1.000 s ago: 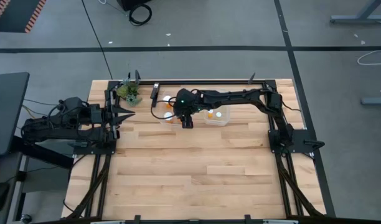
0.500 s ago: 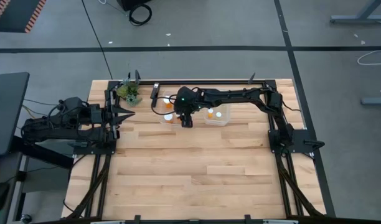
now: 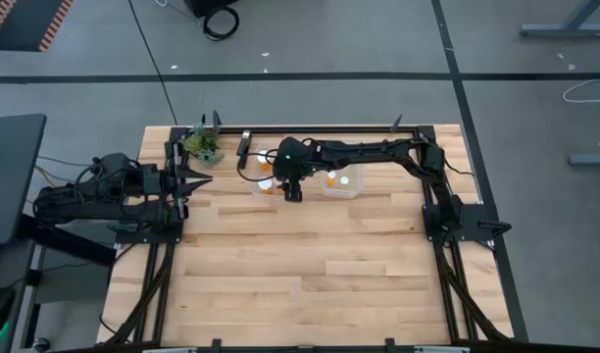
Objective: Pick and place medicine bottles into bin by pill shape (circle, oval)
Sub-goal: Put the big orange pill bottle in the left transparent bin
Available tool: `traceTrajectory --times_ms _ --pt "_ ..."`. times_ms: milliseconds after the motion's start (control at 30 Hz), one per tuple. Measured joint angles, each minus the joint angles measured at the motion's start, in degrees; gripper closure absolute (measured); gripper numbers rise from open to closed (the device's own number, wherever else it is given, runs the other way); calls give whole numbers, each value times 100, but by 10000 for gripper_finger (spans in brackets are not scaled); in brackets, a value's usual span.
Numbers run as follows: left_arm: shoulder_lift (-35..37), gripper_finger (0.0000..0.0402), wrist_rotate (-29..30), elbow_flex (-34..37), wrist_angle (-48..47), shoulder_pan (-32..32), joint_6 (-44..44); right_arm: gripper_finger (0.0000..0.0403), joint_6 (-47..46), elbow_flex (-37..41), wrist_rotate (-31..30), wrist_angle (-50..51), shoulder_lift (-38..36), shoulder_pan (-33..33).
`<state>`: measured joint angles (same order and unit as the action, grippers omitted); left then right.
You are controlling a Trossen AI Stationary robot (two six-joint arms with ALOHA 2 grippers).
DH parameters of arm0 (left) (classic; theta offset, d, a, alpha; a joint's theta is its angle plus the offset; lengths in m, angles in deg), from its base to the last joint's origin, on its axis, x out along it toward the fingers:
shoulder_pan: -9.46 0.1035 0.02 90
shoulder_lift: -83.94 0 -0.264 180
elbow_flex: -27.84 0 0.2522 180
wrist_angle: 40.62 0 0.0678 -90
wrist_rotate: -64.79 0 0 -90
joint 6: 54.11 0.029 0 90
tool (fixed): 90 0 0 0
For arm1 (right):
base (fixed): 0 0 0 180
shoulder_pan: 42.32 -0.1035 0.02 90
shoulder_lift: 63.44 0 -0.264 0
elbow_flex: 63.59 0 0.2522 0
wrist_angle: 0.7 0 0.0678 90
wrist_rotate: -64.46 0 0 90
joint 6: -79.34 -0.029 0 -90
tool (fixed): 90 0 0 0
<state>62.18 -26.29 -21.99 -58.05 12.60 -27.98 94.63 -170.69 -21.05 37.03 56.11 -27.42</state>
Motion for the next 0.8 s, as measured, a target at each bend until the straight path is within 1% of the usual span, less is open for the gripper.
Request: traceTrajectory --times_ms 67,100,200,333,467,567,800 --pt "0 379 0 0 0 2 0 175 -193 0 307 -50 0 52" --pt "2 380 1 0 -1 0 0 175 -256 0 356 -72 0 80" --pt "1 383 1 1 0 1 0 175 -266 9 169 -124 0 131" --pt "0 379 0 2 -2 0 0 175 -57 249 -165 -496 4 104" --pt "1 373 1 0 -2 0 0 175 -6 606 -170 -1077 -2 98" --pt "1 370 1 0 -2 0 0 175 -8 764 -192 -1108 13 104" --pt "0 377 1 0 -2 1 0 175 -8 778 -138 -1147 4 153"
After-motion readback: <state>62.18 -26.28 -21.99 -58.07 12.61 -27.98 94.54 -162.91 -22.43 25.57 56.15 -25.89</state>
